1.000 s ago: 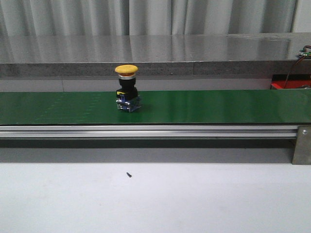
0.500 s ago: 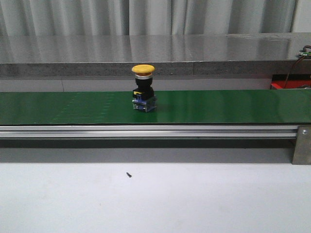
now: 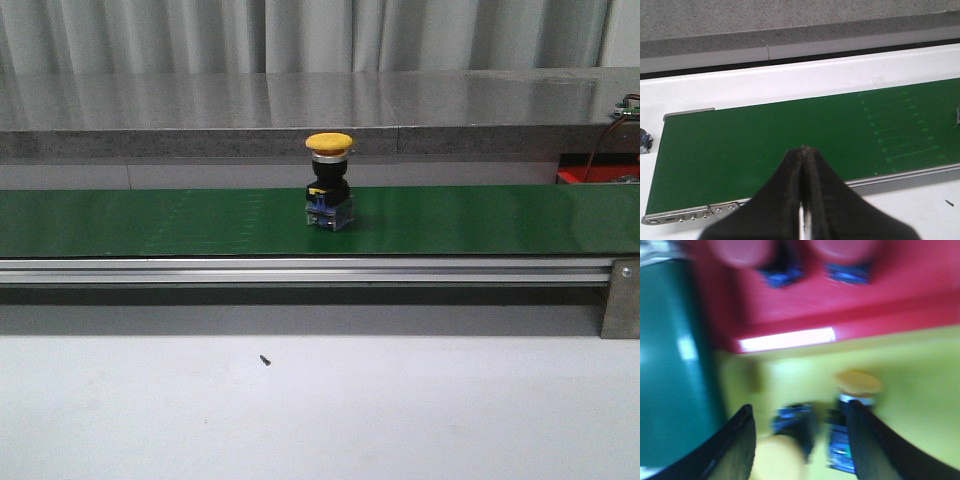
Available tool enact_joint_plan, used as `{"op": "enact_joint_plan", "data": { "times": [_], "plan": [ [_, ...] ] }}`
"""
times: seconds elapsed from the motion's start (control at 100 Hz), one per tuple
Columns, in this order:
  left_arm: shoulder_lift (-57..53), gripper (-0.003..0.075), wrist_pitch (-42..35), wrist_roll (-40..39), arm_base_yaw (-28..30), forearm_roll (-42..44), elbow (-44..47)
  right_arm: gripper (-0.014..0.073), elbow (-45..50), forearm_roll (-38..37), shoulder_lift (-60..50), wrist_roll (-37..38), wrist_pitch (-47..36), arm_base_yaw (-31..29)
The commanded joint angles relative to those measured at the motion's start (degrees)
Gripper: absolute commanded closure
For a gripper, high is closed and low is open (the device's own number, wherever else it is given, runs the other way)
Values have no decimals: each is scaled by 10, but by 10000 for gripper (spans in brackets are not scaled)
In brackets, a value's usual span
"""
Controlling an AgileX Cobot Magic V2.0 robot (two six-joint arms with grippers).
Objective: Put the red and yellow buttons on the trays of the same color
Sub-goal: 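Move the right gripper over the upright yellow button on the belt, then close the right gripper on the yellow button and lift it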
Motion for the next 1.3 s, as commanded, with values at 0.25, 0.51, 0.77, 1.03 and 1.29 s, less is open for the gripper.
{"op": "enact_joint_plan", "data": {
  "times": [0.25, 0.51, 0.77, 1.03, 1.29],
  "plan": [
    [-5, 740, -36, -1, -5, -19, -16, 170, -21, 22, -73, -28, -13, 246],
    [-5, 740, -36, -1, -5, -19, -16, 158, -21, -9, -73, -47, -89, 405],
    [-5, 740, -36, -1, -5, -19, -16, 26, -21, -13, -69, -47, -130, 443],
    [-5, 740, -36, -1, -5, -19, -16, 26, -21, -12, -68, -47, -140, 452],
    [-5, 740, -36, -1, -5, -19, -16, 26, -21, -23, -29, -47, -171, 452]
  ]
}}
